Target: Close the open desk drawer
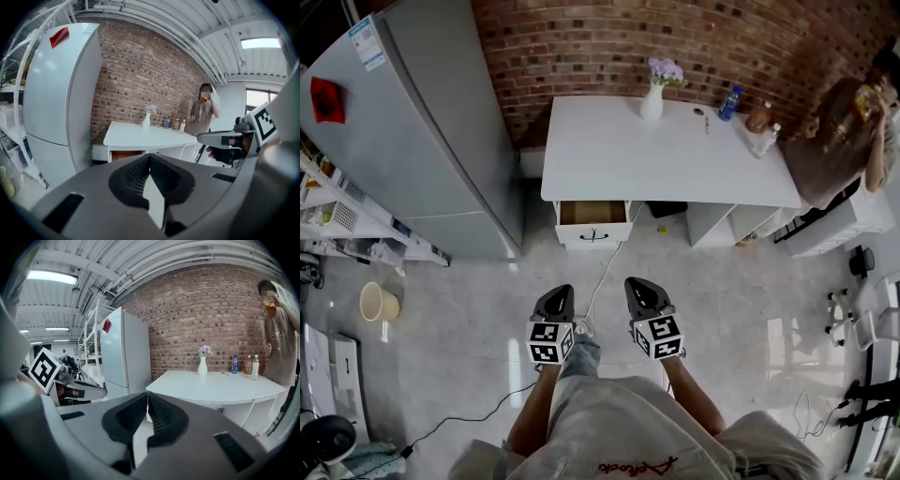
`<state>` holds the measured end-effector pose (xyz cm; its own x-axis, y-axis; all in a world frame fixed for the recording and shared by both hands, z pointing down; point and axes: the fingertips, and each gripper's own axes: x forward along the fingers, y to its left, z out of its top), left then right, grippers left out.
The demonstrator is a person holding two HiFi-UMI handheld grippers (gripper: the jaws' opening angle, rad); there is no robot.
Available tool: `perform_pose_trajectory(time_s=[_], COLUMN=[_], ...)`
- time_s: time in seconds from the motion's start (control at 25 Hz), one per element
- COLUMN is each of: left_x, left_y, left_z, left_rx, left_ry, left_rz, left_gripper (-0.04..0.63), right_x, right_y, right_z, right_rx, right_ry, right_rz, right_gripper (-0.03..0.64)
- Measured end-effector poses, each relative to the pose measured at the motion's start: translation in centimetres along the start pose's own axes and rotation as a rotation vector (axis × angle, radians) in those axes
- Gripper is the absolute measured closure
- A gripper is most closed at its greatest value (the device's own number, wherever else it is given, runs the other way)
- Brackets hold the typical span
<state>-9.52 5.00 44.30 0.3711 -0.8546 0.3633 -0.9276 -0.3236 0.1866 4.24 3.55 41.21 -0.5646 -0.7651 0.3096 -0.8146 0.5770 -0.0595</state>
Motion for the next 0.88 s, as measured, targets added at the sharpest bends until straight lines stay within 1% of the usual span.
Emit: perform_pose_trajectory(time_s=[0.16,0.36,0.6,0.68,0.88], left_x=[3.0,7.6,11.5,12.9,14.9], left_y=[2.7,6.5,9.1,9.4,9.3], left_z=[3.2,7.8,11.3,11.9,10.6], left_rx=[0.019,0.061,0.099,0.105,0.09], left_ry=[-0.011,-0.046,-0.055,-0.053,-0.006], left_rz=[-0.019,-0.057,-0.095,-0.102,-0.095], left_gripper=[0.583,0.583,0.583,0.582,0.582], right_x=[4.1,9.8,13.6,14.3,15.2], right_y=[-1.0,-2.9,-5.0,-6.1,-8.1], right_z=[2.6,6.3,9.0,9.3,7.3], right_rx=[-0.01,-0.029,-0.029,-0.023,0.012], right_ry=[-0.004,-0.039,-0.057,-0.056,-0.011], right_rz=[-0.017,-0.056,-0.1,-0.113,-0.112], right_gripper=[0.597,0.597,0.597,0.597,0.597])
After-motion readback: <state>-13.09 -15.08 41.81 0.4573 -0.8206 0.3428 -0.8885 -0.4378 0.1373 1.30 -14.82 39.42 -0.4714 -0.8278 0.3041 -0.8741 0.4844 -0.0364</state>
